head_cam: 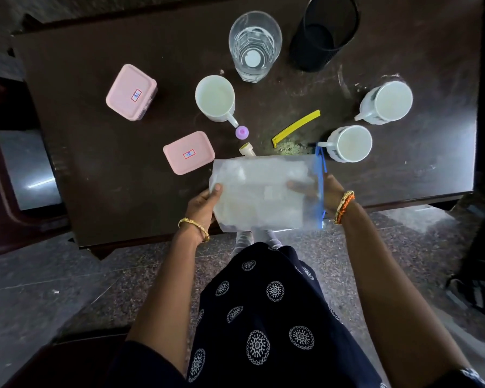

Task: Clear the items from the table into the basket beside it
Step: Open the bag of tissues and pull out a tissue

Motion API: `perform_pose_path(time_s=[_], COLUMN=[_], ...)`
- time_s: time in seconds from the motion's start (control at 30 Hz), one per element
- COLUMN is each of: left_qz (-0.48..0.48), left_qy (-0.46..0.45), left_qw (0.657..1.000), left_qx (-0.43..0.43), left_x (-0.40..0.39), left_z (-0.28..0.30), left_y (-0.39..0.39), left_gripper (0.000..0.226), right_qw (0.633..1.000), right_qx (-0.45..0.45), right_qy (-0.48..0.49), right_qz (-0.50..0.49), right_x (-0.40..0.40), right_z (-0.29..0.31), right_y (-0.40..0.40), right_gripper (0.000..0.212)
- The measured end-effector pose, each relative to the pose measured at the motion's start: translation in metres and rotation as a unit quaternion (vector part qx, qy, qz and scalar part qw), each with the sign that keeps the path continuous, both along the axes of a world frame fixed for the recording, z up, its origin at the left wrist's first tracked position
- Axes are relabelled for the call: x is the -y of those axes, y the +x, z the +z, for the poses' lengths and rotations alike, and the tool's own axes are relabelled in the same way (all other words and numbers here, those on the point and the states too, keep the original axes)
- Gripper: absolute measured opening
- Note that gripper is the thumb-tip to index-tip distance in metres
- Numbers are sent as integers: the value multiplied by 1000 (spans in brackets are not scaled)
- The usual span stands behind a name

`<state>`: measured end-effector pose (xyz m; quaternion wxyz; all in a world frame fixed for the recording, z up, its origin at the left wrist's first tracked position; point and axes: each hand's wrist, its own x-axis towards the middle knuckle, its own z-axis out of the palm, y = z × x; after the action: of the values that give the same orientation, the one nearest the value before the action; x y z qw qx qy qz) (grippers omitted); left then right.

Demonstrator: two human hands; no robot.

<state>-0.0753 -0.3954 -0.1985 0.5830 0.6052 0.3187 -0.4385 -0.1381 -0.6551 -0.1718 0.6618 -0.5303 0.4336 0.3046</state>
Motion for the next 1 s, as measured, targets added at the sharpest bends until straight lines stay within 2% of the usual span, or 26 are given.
perform_pose_path(time_s=[0.07,0.23,0.33,0.4,0.57,0.67,0.77,0.87,1.0], left_qz=[14,11,-9,-19,-45,-59,-50,-62,-138], left_qy=[-4,-8,-3,31,122,169,198,248,360], left_qw=[1000,1000,1000,999,988,978,970,954,898], left_qx=[-11,-10,1,27,84,110,132,156,213], left_x=[-5,-6,-4,-7,-24,-27,-24,-18,-2], left_z=[0,3,5,6,8,11,12,15,26], left_y=[-1,1,2,2,5,5,1,-3,-10], left_gripper=[16,14,11,11,13,14,16,23,44], right_qw=[999,997,998,996,983,985,968,949,948], right_qx=[17,45,42,19,-15,-9,-16,-1,61], right_qy=[-50,-43,-28,-73,-165,-170,-252,-315,-313], right_qz=[3,-50,-42,-41,-83,-41,2,-18,-28], right_x=[5,6,-6,-9,14,16,18,28,31], right_z=[1,2,4,4,8,16,21,36,64], right_y=[-3,-11,-10,-11,-25,-32,-39,-48,-54], right_gripper=[6,18,19,11,23,17,18,16,13])
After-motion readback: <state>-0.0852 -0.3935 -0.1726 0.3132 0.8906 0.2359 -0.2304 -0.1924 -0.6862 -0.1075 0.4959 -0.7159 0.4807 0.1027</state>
